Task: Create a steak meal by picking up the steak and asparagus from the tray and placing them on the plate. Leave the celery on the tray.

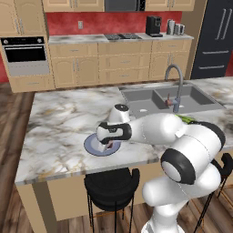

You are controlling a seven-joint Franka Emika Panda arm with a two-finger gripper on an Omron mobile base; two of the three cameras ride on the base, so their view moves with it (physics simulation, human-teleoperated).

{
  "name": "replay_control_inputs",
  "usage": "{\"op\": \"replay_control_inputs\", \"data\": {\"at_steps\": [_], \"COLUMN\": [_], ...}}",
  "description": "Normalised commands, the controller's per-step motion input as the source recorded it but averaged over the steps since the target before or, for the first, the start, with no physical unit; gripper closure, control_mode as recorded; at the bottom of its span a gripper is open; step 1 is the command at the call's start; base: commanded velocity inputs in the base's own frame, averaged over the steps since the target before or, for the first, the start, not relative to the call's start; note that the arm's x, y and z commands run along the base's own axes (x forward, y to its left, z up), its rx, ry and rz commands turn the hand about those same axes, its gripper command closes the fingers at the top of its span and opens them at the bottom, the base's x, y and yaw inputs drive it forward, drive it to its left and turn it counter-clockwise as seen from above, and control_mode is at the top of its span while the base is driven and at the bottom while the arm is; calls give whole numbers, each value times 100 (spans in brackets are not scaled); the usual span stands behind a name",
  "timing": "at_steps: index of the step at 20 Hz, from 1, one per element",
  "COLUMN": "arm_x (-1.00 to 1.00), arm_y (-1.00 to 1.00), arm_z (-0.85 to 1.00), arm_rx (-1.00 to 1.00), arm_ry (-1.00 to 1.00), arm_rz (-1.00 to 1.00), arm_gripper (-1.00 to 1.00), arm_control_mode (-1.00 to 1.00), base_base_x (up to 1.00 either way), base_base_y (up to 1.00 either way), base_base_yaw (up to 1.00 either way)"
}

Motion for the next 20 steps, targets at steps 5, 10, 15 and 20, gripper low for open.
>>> {"op": "replay_control_inputs", "data": {"at_steps": [5,10,15,20], "arm_x": [31,26,18,6], "arm_y": [14,20,8,0], "arm_z": [-23,-20,-9,0], "arm_rx": [-3,-4,-2,0], "arm_ry": [3,2,2,0], "arm_rz": [0,0,0,0], "arm_gripper": [100,100,-100,-100], "arm_control_mode": [-100,-100,-100,-100], "base_base_x": [0,0,0,0], "base_base_y": [0,0,0,0], "base_base_yaw": [0,0,0,0]}}
